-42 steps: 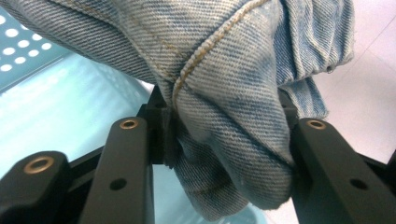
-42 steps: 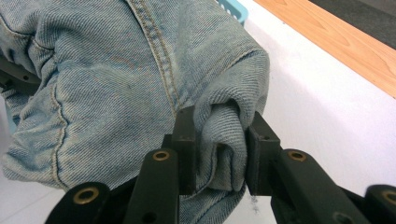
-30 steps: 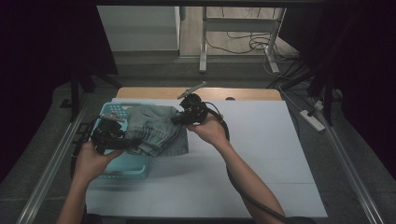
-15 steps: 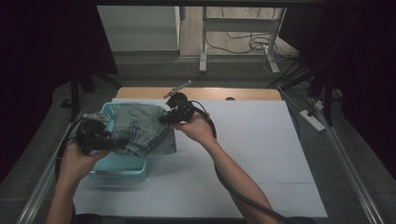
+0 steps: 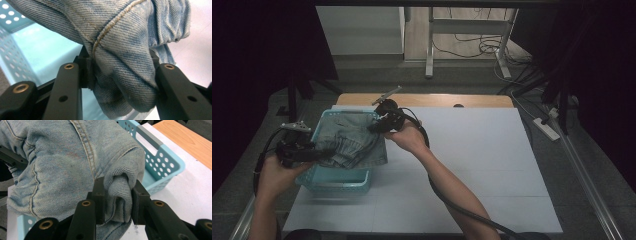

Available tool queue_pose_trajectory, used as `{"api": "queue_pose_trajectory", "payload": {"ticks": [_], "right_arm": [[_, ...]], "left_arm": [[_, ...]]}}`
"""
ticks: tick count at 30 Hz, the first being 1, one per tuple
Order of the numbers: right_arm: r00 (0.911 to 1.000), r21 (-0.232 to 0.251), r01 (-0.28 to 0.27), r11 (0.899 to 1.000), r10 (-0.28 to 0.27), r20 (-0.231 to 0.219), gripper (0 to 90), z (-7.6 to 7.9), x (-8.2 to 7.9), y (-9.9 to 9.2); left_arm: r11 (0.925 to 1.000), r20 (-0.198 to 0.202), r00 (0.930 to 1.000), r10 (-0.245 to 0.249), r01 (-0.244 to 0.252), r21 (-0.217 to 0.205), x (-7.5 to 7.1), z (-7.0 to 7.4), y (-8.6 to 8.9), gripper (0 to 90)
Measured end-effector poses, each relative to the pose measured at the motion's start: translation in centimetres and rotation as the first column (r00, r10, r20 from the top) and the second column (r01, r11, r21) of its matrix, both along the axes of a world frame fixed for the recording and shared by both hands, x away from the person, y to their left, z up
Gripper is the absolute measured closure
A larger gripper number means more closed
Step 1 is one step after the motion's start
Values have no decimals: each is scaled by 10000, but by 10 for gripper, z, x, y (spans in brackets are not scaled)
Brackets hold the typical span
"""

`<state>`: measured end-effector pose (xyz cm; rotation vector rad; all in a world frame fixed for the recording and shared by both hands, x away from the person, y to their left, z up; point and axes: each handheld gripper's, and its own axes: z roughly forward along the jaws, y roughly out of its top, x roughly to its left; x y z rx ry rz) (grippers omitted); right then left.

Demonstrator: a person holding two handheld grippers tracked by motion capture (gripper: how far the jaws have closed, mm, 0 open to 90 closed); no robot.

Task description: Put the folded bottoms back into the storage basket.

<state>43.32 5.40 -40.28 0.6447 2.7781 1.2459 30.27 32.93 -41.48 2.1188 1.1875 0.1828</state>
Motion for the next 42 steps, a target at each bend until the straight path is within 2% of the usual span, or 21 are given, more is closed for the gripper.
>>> {"api": "queue_pose_trajectory", "payload": {"ticks": [9, 17, 28, 34, 38, 42], "right_arm": [[9999, -39, -98, 9999, 98, -25, 701, -4, -2, 23], [10000, -179, 24, 9998, -23, 27, 701, -13, -2, 38], [9993, -648, 323, 9974, -309, 218, 699, -30, 0, 49], [9989, -911, 423, 9949, -405, 216, 695, -42, 0, 53], [9990, -1051, 433, 9935, -417, 173, 692, -52, -1, 56], [9986, -1219, 501, 9913, -474, 252, 683, -58, -2, 56]], "left_arm": [[9997, -3, 9997, 229, -229, 58, -4, -6, 20, 565], [9991, 81, 9993, 365, -367, 215, -2, -20, 29, 564], [9961, -107, 9980, 629, -621, 634, 7, -39, 29, 557], [9933, -316, 9975, 634, -600, 992, 10, -48, 28, 552], [9926, -550, 9964, 641, -580, 1068, 12, -55, 27, 547], [9913, -609, 9961, 638, -562, 1192, 13, -59, 25, 535]]}}
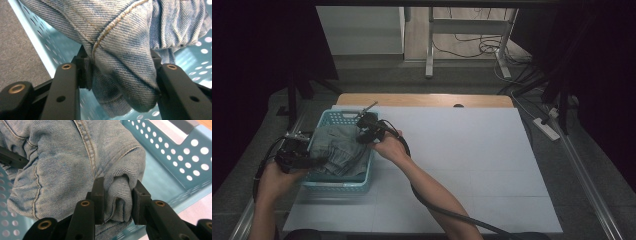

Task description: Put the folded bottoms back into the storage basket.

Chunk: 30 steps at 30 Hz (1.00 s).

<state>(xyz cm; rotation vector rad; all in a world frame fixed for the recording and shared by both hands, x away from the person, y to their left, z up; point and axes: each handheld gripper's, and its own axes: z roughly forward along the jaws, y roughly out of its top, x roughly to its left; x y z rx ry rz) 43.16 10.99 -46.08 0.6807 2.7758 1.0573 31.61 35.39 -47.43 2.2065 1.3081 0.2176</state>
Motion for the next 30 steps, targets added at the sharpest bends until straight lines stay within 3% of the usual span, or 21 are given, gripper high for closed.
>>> {"api": "queue_pose_trajectory", "payload": {"ticks": [7, 14, 20, 26, 28, 30], "right_arm": [[9988, -424, 5, 9991, 16, 499, 610, -4, -4, 2], [9962, -642, 79, 9979, -22, 872, 440, -9, -6, 4], [9935, -205, -50, 9998, 73, 1133, 355, -3, -9, 2], [9920, -95, -393, 9992, 401, 1200, 284, 1, -16, 5], [9921, -56, -466, 9989, 469, 1164, 269, 1, -18, 5], [9912, -149, -509, 9986, 523, 1219, 242, 1, -20, 5]], "left_arm": [[9994, -55, 10000, 75, -73, 327, 1, -5, -4, 500], [9975, -155, 9997, 173, -163, 684, 2, -9, -8, 380], [9997, -78, 9998, 196, -197, -149, 2, -9, -7, 233], [9987, -45, 9999, 92, -94, -510, 1, -7, -7, 114], [9980, 64, 9998, 187, -182, -608, 1, -6, -7, 81], [9953, 429, 9985, 351, -311, -915, 0, -2, -7, 52]]}}
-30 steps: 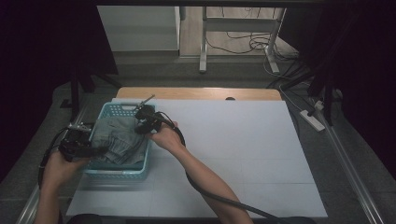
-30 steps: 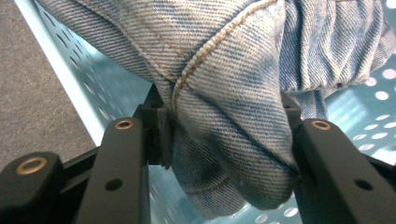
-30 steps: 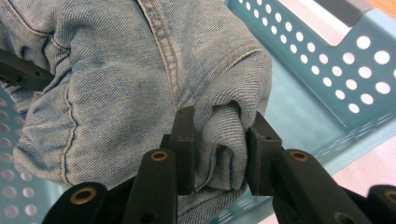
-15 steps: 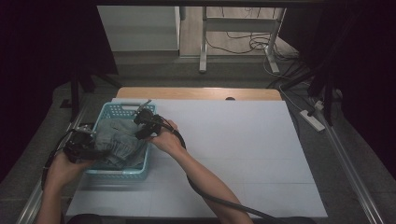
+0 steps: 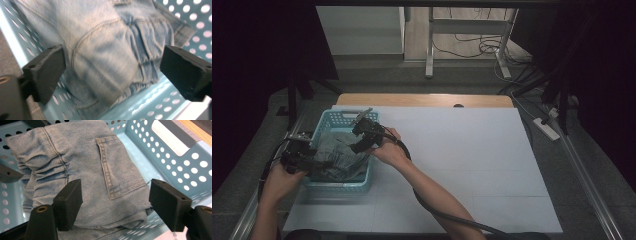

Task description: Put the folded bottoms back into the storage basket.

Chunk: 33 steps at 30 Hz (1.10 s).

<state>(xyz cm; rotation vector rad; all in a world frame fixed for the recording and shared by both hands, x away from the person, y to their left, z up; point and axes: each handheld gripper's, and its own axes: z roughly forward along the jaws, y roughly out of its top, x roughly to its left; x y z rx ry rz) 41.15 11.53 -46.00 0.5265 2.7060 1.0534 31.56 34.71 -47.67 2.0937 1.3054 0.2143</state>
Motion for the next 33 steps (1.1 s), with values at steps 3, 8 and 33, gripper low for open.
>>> {"api": "queue_pose_trajectory", "payload": {"ticks": [3, 8, 33], "right_arm": [[10000, 176, -54, 9998, 55, -70, 208, 1, 0, -2], [9999, 395, 4, 9992, 1, -115, 162, 3, 0, -7], [9993, 841, -143, 9964, 171, -327, 51, 9, -7, -34]], "left_arm": [[9978, 430, 9990, 118, -90, -649, -2, 8, 1, 36], [9966, 654, 9978, 88, -34, -829, -2, 11, -5, 15], [9883, 980, 9950, -207, 351, -1483, -25, 9, -47, 0]]}}
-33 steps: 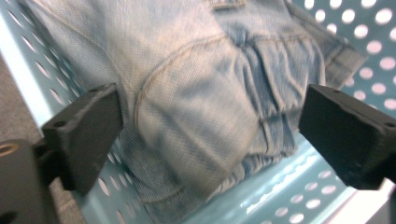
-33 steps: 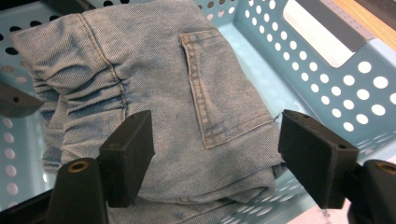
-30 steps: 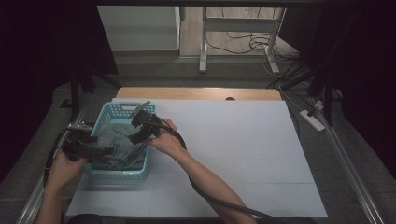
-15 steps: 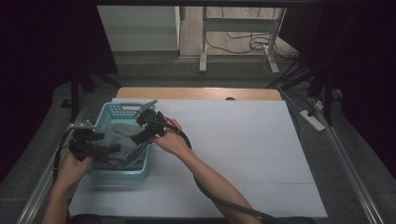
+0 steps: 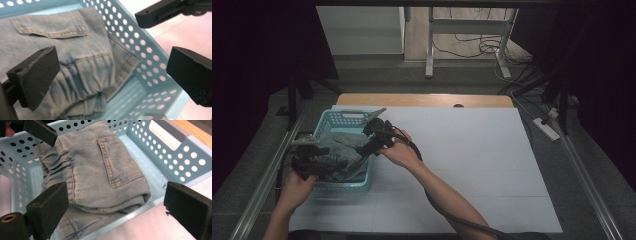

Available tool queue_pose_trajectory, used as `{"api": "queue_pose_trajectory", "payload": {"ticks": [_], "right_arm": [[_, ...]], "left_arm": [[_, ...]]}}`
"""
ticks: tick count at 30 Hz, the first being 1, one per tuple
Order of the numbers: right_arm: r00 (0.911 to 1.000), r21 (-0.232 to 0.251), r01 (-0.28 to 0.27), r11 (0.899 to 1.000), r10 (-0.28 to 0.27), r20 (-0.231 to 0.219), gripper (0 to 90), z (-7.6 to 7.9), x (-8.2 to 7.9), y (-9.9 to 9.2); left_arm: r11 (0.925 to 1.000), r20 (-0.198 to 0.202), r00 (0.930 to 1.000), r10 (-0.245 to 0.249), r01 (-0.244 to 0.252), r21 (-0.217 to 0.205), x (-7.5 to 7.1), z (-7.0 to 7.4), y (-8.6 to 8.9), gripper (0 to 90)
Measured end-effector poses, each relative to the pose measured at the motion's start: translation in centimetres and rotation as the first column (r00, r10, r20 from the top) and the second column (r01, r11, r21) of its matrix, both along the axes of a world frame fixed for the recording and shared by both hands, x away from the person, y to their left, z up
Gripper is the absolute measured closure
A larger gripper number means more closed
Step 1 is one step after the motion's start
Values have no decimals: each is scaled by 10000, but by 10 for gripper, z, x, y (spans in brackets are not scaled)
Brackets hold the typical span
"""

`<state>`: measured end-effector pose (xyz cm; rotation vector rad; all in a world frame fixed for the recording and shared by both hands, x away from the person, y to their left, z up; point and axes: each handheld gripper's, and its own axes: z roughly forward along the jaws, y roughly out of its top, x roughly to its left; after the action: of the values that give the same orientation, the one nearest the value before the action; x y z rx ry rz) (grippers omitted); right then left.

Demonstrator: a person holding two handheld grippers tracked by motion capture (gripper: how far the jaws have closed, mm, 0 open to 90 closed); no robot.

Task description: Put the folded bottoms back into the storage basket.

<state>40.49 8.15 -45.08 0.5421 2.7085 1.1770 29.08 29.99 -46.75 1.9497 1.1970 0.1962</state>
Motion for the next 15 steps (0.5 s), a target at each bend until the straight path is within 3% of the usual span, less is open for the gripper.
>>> {"api": "queue_pose_trajectory", "payload": {"ticks": [6, 15], "right_arm": [[9999, -27, -93, 10000, 93, -87, 29, -1, -4, -5], [9997, 21, -193, 9998, 193, -151, 19, 0, -8, -14]], "left_arm": [[9997, -32, 9998, -213, 212, -152, -15, 0, -10, 0], [9993, 71, 9993, -379, 379, -10, -34, 3, -18, 0]]}}
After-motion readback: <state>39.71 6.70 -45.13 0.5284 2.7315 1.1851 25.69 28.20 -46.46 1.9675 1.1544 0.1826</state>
